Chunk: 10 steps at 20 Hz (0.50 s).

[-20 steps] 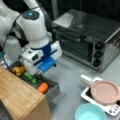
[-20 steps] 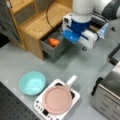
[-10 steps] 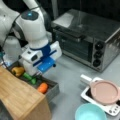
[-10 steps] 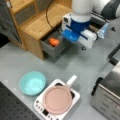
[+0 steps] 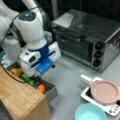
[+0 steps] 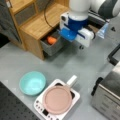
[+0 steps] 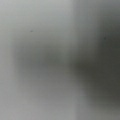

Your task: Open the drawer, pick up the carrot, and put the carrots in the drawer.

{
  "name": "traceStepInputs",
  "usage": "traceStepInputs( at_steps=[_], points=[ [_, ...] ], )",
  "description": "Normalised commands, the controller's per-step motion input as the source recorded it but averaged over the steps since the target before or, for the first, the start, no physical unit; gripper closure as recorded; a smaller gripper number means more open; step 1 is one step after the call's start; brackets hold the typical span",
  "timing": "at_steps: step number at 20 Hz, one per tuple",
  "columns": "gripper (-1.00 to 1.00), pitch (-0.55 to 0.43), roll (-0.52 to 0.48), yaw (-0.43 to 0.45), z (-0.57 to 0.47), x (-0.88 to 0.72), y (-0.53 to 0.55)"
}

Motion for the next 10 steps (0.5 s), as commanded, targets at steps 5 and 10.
traceStepInputs(
  at_steps=[5, 10],
  points=[
    [-1.0, 0.18, -0.047, 0.196, 0.16, 0.3, -0.21],
    [-1.0, 0.184, -0.046, 0.203, 0.16, 0.29, -0.22]
  ],
)
